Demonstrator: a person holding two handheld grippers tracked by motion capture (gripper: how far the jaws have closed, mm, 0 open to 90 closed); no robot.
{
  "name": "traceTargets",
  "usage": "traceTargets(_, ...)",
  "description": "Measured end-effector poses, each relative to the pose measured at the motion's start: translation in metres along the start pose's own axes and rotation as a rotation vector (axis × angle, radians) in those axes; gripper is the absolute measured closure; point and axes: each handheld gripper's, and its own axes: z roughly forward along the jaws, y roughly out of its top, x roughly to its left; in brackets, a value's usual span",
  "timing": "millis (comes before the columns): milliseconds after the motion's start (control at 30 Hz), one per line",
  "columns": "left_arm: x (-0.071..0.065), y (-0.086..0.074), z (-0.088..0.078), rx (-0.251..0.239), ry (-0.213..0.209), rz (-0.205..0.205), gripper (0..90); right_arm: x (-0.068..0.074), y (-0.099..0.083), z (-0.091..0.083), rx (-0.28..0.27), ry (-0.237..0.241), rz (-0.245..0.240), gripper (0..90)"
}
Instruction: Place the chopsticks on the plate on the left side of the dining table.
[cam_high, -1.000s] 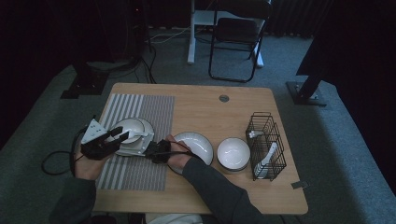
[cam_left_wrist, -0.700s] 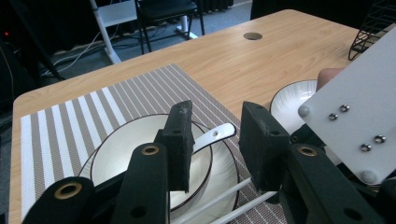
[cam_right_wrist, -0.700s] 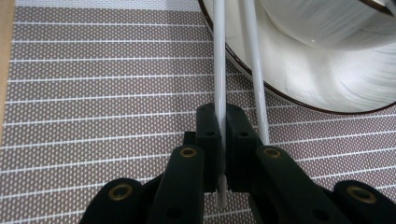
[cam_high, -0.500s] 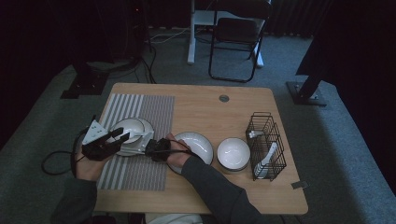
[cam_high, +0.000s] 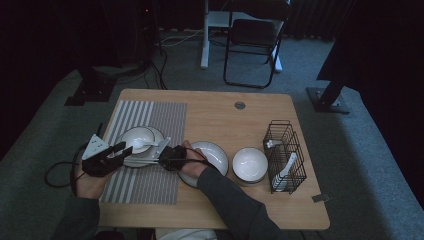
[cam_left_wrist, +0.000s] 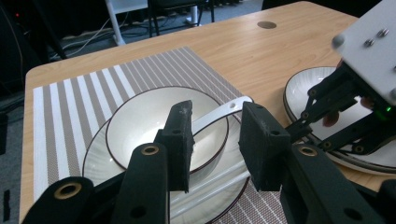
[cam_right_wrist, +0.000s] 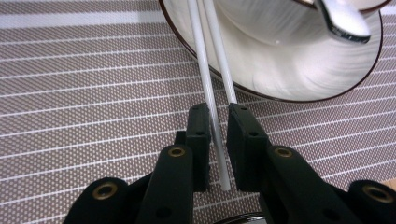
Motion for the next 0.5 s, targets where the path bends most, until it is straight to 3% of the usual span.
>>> traceTargets(300, 0.010, -0.013, -0.007, 0.026, 0.045, -0.025, 64.9, -0.003, 0.002, -0.003, -0.023, -0.019, 0.015, 70.5)
traceTargets(500, 0.017, -0.019, -0.010, 0.037, 0.062, -0.037, 64.9, -0.007, 0.002, 0.005, 0.014, -0.004, 0.033, 69.0)
